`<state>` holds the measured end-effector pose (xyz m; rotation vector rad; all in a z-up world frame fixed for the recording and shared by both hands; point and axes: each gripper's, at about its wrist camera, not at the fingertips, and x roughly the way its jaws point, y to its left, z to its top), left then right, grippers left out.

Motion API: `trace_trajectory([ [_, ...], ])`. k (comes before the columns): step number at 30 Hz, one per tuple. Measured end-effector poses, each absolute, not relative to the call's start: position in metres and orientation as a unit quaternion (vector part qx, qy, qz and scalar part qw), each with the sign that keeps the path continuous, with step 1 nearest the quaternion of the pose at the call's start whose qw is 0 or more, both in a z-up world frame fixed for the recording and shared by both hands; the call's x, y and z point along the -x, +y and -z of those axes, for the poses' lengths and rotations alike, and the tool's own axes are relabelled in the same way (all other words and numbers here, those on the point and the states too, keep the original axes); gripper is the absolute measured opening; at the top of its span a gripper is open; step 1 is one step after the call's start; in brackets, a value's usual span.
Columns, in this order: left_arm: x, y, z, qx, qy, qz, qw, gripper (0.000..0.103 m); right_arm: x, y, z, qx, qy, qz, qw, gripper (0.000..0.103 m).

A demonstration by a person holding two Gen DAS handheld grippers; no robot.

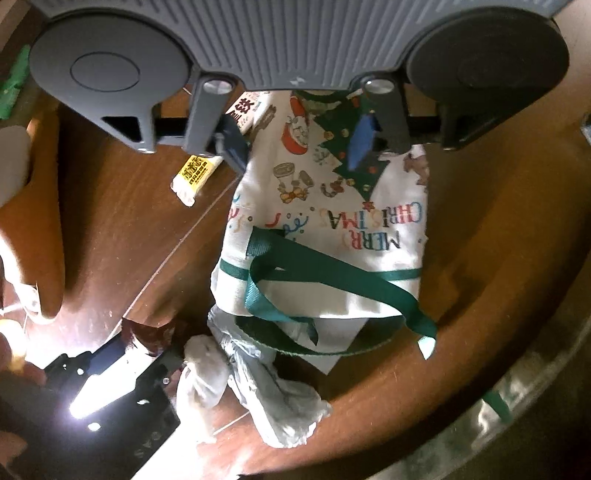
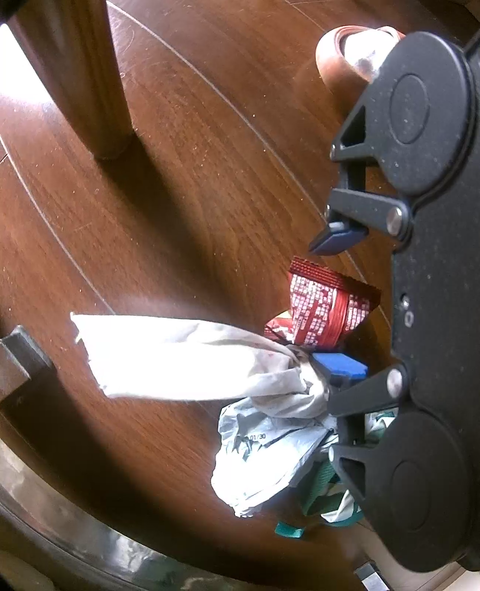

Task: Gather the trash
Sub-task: 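Grasp the Merry Christmas gift bag with the left tool while the right tool grasps the red wrapper, then carry the gift bag and red wrapper with both tools over the grey bin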

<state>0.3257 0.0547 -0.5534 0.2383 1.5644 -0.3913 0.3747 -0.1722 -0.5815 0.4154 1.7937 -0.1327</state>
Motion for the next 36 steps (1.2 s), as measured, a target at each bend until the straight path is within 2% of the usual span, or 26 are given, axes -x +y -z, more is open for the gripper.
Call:
trace_trajectory([
  [2,-0.328,0.056,0.557,-0.089,0.707,0.171,0.68,0.031,-0.374,-0.173,0.58,-0.177,0.776,0.056,0.602,0.045],
  [3,-0.329,0.057,0.558,-0.081,0.71,0.167,0.68,0.028,-0.374,-0.172,0.579,-0.176,0.777,0.057,0.602,0.045],
  [5,-0.331,0.061,0.558,-0.068,0.712,0.162,0.679,0.013,-0.375,-0.172,0.577,-0.173,0.776,0.057,0.605,0.044],
  [7,-0.332,0.064,0.556,-0.062,0.712,0.162,0.681,0.01,-0.375,-0.17,0.575,-0.169,0.774,0.057,0.607,0.044],
  [8,-0.333,0.065,0.554,-0.061,0.711,0.162,0.682,0.009,-0.377,-0.168,0.575,-0.164,0.775,0.058,0.608,0.04],
  [10,-0.334,0.069,0.548,-0.056,0.709,0.161,0.684,0.007,-0.375,-0.166,0.569,-0.155,0.777,0.061,0.606,0.035],
  [20,-0.335,0.086,0.488,-0.048,0.709,0.142,0.689,0.004,-0.366,-0.15,0.512,-0.129,0.768,0.055,0.626,0.032],
  [26,-0.33,0.1,0.431,-0.036,0.707,0.108,0.698,0.003,-0.359,-0.132,0.442,-0.094,0.751,0.004,0.654,0.032],
  [36,-0.307,0.104,0.295,0.019,0.657,0.065,0.751,0.003,-0.325,-0.128,0.302,-0.068,0.699,-0.102,0.705,0.031],
])
